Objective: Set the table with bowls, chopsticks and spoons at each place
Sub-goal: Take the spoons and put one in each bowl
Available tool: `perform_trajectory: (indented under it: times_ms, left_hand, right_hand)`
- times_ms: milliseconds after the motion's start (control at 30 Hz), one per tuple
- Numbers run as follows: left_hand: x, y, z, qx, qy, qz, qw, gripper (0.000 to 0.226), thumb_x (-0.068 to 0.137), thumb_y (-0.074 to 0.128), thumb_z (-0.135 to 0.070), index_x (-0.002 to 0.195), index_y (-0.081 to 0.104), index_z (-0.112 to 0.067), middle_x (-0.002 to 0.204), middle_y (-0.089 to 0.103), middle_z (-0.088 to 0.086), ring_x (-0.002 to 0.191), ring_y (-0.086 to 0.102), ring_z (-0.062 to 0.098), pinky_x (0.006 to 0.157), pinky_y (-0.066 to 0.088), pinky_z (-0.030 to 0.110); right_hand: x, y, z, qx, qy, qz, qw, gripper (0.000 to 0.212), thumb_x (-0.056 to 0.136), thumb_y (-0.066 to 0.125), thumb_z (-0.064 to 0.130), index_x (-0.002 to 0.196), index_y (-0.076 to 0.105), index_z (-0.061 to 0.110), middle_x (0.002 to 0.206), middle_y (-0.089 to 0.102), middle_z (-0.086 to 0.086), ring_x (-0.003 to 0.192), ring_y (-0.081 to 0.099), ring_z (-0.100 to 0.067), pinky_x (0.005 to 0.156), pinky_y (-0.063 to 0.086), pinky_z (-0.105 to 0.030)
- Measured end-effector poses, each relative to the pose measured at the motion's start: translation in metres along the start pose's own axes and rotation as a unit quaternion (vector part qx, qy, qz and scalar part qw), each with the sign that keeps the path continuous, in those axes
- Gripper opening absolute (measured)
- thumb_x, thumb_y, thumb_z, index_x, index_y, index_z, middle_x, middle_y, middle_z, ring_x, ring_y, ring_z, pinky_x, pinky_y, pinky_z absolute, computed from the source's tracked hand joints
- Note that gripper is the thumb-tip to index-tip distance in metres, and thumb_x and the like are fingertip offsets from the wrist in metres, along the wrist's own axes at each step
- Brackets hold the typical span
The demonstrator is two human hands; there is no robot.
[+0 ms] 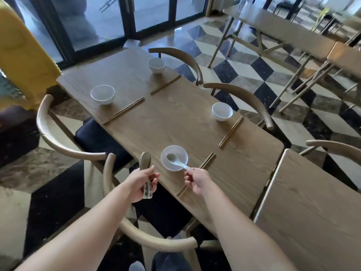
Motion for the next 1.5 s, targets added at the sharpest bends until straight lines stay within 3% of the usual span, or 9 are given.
perform_trajectory:
  times_ms: [200, 500, 600, 733, 833, 967, 1133, 1333, 1500]
  left_hand:
    - [0.021, 0.021, -0.009, 0.004, -0.041, -0.008, 0.999, 0.009, 0.091, 0.053, -0.009, 0.082, 0.052, -0.007, 0.067, 0.054, 0.004, 0.046, 0.047, 0.014, 0.05, 0.048, 0.025]
    - [0.037, 0.044, -0.027, -0.026, -0.058, 0.038, 0.997, 0.018, 0.081, 0.039, -0.004, 0.093, 0.052, -0.006, 0.071, 0.055, 0.01, 0.052, 0.049, 0.022, 0.061, 0.05, 0.033]
    - [0.04, 0.045, -0.037, -0.003, -0.065, 0.06, 0.996, 0.024, 0.081, 0.039, 0.0, 0.099, 0.054, -0.001, 0.076, 0.057, 0.012, 0.06, 0.052, 0.023, 0.062, 0.055, 0.035]
    - [0.044, 0.057, -0.05, 0.063, -0.063, 0.134, 0.987, 0.035, 0.093, 0.036, 0.01, 0.125, 0.05, 0.013, 0.098, 0.071, 0.022, 0.082, 0.071, 0.031, 0.078, 0.058, 0.044]
    - [0.043, 0.079, -0.054, 0.116, -0.055, 0.203, 0.971, 0.038, 0.095, 0.036, 0.013, 0.131, 0.048, 0.012, 0.118, 0.068, 0.029, 0.1, 0.072, 0.032, 0.081, 0.06, 0.043]
    - [0.033, 0.115, -0.047, 0.125, -0.062, 0.265, 0.954, 0.022, 0.099, 0.038, 0.008, 0.102, 0.06, 0.005, 0.087, 0.077, 0.015, 0.102, 0.064, 0.031, 0.101, 0.047, 0.054]
    - [0.028, 0.145, -0.043, 0.097, -0.099, 0.293, 0.946, 0.026, 0.102, 0.04, 0.001, 0.119, 0.058, 0.007, 0.103, 0.075, 0.018, 0.089, 0.075, 0.024, 0.071, 0.061, 0.041]
    - [0.029, 0.174, -0.047, 0.102, -0.105, 0.308, 0.94, 0.031, 0.102, 0.045, -0.003, 0.123, 0.057, 0.015, 0.105, 0.07, 0.026, 0.083, 0.074, 0.029, 0.069, 0.062, 0.039]
    - [0.053, 0.216, -0.06, 0.059, -0.077, 0.267, 0.959, 0.042, 0.101, 0.047, 0.0, 0.139, 0.039, 0.016, 0.121, 0.066, 0.03, 0.085, 0.076, 0.033, 0.064, 0.062, 0.042]
  right_hand:
    - [0.035, -0.004, -0.003, -0.001, 0.037, 0.017, 0.999, 0.015, 0.097, 0.058, 0.01, 0.083, 0.057, 0.007, 0.063, 0.049, -0.003, 0.051, 0.039, -0.011, 0.035, 0.035, -0.016]
    - [0.038, -0.002, -0.004, -0.059, 0.063, 0.005, 0.996, 0.012, 0.094, 0.065, 0.014, 0.091, 0.058, 0.004, 0.071, 0.056, -0.008, 0.052, 0.053, -0.014, 0.04, 0.044, -0.02]
    - [0.027, -0.011, 0.0, -0.078, 0.051, -0.068, 0.993, 0.014, 0.09, 0.065, 0.008, 0.1, 0.055, 0.006, 0.076, 0.058, -0.011, 0.052, 0.06, -0.019, 0.039, 0.047, -0.023]
    - [-0.005, -0.035, 0.01, -0.102, -0.01, -0.241, 0.965, 0.007, 0.084, 0.06, 0.009, 0.078, 0.061, 0.013, 0.067, 0.064, -0.006, 0.044, 0.056, -0.015, 0.038, 0.039, -0.02]
    - [-0.032, -0.019, 0.018, -0.079, -0.02, -0.117, 0.99, 0.008, 0.091, 0.067, 0.019, 0.089, 0.064, 0.012, 0.076, 0.065, -0.005, 0.051, 0.055, -0.015, 0.044, 0.039, -0.021]
    - [-0.054, -0.006, 0.022, -0.112, -0.054, -0.031, 0.992, 0.014, 0.088, 0.072, 0.018, 0.1, 0.069, 0.012, 0.086, 0.072, -0.004, 0.063, 0.064, -0.017, 0.053, 0.044, -0.026]
    - [-0.073, -0.02, 0.041, -0.113, -0.071, -0.067, 0.989, 0.009, 0.092, 0.063, 0.004, 0.087, 0.062, 0.012, 0.073, 0.061, -0.005, 0.053, 0.053, -0.013, 0.046, 0.037, -0.022]
    - [-0.084, -0.065, 0.115, 0.019, -0.099, -0.085, 0.991, 0.005, 0.098, 0.051, 0.0, 0.101, 0.055, 0.001, 0.075, 0.06, -0.012, 0.057, 0.055, -0.018, 0.044, 0.043, -0.025]
    - [-0.049, -0.1, 0.202, 0.11, -0.166, -0.114, 0.973, 0.012, 0.098, 0.053, 0.004, 0.088, 0.06, 0.004, 0.068, 0.061, -0.01, 0.049, 0.056, -0.013, 0.039, 0.044, -0.021]
Point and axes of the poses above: each hand's wrist, its own x-axis towards the middle knuckle, its own y-axis out of the palm, z = x × y, the point moved 5 cm from there along x, towards the middle knuckle
